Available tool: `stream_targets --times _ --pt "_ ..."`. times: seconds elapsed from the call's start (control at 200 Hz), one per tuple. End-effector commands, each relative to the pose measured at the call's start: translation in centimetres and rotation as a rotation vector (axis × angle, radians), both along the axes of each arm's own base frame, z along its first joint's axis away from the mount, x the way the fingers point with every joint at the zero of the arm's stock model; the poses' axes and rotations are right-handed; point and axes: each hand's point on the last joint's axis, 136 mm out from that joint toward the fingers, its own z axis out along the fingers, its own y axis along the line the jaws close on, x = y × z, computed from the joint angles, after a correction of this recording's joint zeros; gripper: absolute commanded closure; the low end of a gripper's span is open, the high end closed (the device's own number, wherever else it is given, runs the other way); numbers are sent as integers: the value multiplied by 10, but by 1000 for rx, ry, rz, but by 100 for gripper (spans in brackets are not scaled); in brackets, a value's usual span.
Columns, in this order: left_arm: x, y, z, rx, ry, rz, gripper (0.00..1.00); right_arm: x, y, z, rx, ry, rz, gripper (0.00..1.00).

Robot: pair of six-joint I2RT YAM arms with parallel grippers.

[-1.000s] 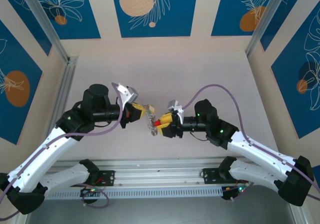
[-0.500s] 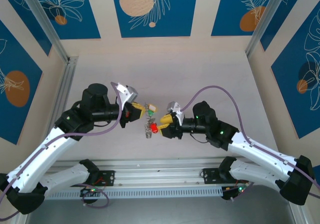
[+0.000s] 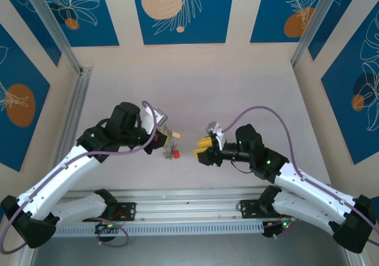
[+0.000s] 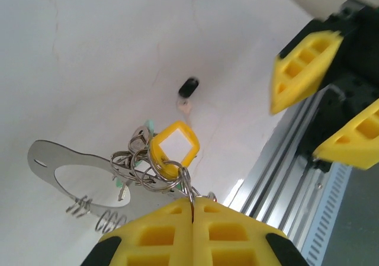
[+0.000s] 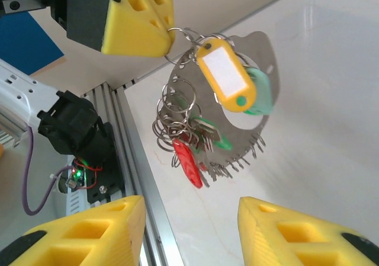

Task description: Put the keys on the keyring

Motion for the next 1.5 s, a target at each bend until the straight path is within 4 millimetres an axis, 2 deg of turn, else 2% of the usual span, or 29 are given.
stream_targets --times 0.0,0.09,0.16,0.315,0.425,0.58,0.615,0.74,0.915,0.995,1.095,1.225,1.36,1.496 --pt "-1 12 -24 110 65 54 100 1 -9 -4 9 33 -28 54" --pt "12 10 -50 179 98 80 100 7 -16 -4 23 31 -59 54" --pt "27 -1 -66 212 107 73 100 12 -21 -1 40 28 -75 54" --pt "75 -31 -98 293 106 53 100 19 -31 0 50 32 -93 54" --pt "112 -45 -125 329 152 56 100 26 -37 0 61 30 -115 54" --pt "144 -55 -147 384 182 65 100 35 -42 -3 86 45 -130 54" --pt "146 -54 -148 397 184 70 100 36 -42 -5 89 50 -132 54" --pt "143 -43 -147 415 202 98 64 40 -44 -10 94 69 -135 54" --pt "128 -13 -145 407 238 159 34 41 -43 -10 110 84 -130 54" --pt "119 1 -150 441 260 179 32 40 -44 -9 110 83 -131 54" --pt "111 21 -166 507 299 205 31 40 -46 -9 113 81 -136 54" --pt "115 41 -184 627 300 240 20 39 -45 -9 120 88 -131 54" --pt "122 48 -199 695 302 260 17 38 -46 -7 124 85 -129 54" --pt "133 43 -213 719 303 251 16 39 -48 -8 126 85 -135 54"
